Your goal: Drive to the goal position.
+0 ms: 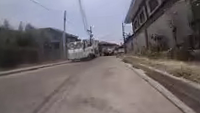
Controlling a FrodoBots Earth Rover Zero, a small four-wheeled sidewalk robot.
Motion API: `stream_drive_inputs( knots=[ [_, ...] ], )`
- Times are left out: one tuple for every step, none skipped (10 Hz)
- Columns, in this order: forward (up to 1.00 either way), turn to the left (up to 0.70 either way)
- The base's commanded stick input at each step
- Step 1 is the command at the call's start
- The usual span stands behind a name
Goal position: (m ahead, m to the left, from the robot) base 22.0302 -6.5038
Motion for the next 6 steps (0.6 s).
stream_drive_inputs(
  knots=[
    [1.0,-0.03],
    [1.0,-0.11],
    [1.0,-0.4],
    [1.0,-0.4],
    [1.0,-0.4],
    [1.0,-0.4]
  ],
)
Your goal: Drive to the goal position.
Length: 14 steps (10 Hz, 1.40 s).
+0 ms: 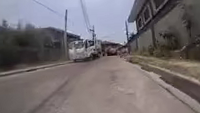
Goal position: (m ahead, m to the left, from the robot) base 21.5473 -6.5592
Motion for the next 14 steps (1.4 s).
stream_drive_inputs(
  knots=[
    [1.0,-0.36],
    [1.0,-0.16],
    [1.0,-0.04],
    [1.0,0.0],
    [1.0,0.0],
    [1.0,0.0],
    [1.0,0.0],
    [1.0,0.0],
    [1.0,0.0],
    [1.0,0.0],
    [1.0,0.0],
    [1.0,0.0],
    [1.0,0.0],
    [1.0,0.0]
  ],
)
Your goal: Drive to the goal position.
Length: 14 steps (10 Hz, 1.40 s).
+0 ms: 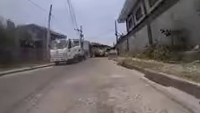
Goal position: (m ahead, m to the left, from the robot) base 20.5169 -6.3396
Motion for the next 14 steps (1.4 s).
stream_drive_inputs(
  knots=[
    [1.0,0.0],
    [1.0,0.0],
    [1.0,0.0],
    [1.0,0.0],
    [1.0,0.0],
    [1.0,-0.22],
    [1.0,-0.39],
    [1.0,-0.4],
    [1.0,-0.4],
    [1.0,-0.4],
    [1.0,-0.4],
    [1.0,-0.34],
    [1.0,-0.08],
    [1.0,-0.03]
  ],
)
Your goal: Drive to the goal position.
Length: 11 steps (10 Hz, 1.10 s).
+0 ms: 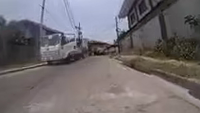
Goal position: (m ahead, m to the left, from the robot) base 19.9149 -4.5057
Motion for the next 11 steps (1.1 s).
stream_drive_inputs(
  knots=[
    [1.0,0.0],
    [1.0,0.0],
    [1.0,0.0],
    [1.0,0.0],
    [1.0,0.0],
    [1.0,0.0],
    [1.0,0.0],
    [1.0,0.0],
    [1.0,0.0],
    [1.0,0.0],
    [1.0,-0.18]
  ],
)
